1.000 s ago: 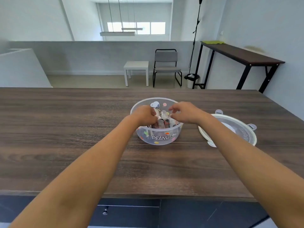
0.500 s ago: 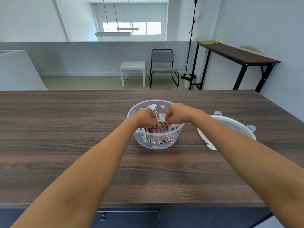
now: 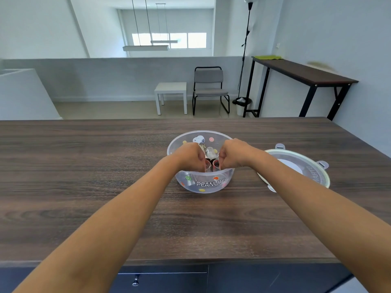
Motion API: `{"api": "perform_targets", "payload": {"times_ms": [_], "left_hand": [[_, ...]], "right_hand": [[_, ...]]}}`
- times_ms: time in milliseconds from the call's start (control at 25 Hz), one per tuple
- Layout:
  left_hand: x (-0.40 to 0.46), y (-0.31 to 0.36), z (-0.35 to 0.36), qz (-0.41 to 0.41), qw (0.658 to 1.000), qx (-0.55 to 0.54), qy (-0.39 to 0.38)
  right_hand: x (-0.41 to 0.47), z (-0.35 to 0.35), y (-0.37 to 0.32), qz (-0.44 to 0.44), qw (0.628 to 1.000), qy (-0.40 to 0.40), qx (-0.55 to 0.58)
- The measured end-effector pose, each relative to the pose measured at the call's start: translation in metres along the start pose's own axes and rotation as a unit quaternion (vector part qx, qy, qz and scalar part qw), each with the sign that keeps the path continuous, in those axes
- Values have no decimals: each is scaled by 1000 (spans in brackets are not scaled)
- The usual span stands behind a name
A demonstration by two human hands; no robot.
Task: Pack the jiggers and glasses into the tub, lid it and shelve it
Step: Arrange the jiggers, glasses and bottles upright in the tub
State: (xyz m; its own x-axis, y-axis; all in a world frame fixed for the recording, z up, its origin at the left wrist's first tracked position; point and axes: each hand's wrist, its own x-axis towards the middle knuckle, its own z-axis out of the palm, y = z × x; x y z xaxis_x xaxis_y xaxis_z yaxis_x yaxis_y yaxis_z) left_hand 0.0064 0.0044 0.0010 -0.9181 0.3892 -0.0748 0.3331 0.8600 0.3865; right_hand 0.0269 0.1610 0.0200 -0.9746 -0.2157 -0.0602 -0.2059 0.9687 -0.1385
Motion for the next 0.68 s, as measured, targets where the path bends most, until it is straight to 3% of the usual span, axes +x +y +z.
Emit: {"api": "perform_targets", "payload": {"times_ms": [280,440,560,680], "left_hand": [[-1,5,-7,1,994,-45,-96],[0,4,-7,1,993,-40,-111],[3,-2,-12,-16,997,-67,-46],[3,-13,-21,-54,988,-104,100]], "right_hand": [[-13,-4,-6,5,997,-65,42],[-16,-6,-5,1,996,-83,43],[-13,-5,8,25,989,17,143],[-8,4,25,97,950,177,237]]}}
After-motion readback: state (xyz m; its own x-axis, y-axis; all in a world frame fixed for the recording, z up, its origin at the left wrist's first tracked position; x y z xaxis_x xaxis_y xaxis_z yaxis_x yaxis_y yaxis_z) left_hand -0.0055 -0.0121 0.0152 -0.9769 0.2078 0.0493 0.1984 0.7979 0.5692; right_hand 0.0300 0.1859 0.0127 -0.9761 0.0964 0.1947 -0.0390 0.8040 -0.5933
